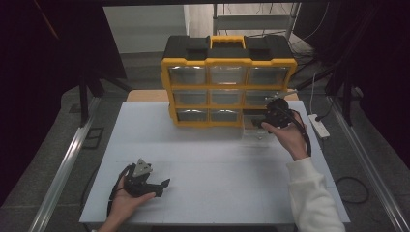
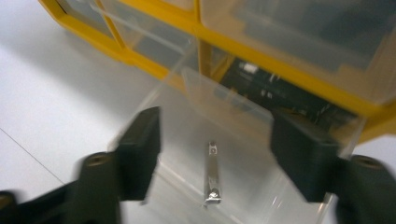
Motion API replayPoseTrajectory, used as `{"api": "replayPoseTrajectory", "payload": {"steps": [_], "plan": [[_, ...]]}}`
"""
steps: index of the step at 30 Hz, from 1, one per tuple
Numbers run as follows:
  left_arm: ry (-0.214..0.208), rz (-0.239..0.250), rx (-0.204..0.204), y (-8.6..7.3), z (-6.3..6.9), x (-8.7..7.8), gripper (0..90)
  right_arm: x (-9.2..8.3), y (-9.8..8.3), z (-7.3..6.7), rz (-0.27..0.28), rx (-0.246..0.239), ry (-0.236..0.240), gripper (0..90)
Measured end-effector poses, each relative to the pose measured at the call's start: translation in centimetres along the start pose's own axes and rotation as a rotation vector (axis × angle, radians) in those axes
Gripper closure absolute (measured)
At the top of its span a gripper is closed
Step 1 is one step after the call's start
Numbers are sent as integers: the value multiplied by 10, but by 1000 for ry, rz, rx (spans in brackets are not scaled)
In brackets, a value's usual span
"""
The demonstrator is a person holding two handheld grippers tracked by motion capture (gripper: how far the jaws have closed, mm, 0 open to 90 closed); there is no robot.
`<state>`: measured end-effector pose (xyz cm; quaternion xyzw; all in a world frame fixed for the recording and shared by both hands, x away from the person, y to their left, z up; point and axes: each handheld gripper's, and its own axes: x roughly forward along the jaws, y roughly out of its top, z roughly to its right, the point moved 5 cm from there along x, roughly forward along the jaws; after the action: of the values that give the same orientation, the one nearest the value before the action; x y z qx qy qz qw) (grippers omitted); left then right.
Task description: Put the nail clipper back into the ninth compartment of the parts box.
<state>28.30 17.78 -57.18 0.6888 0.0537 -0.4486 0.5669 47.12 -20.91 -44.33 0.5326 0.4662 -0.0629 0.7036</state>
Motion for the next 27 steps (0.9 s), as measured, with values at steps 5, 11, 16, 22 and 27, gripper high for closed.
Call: {"api": "replayPoseTrajectory", "payload": {"steps": [5, 11, 16, 22, 27], "plan": [[1, 11, -2, 0, 1, -2, 76, -1, -3, -3, 18, -6, 0, 148], [-2, 18, 5, 1, 1, -4, 76, -7, -6, -2, 120, 52, 40, 182], [2, 26, 10, 2, 2, -5, 76, -17, -13, -11, 192, 27, 79, 176], [2, 30, 15, 3, 3, -5, 76, -37, -30, -29, 284, -56, 98, 173], [1, 29, 13, 3, 2, -4, 76, -51, -47, -37, 321, -63, 144, 173]]}}
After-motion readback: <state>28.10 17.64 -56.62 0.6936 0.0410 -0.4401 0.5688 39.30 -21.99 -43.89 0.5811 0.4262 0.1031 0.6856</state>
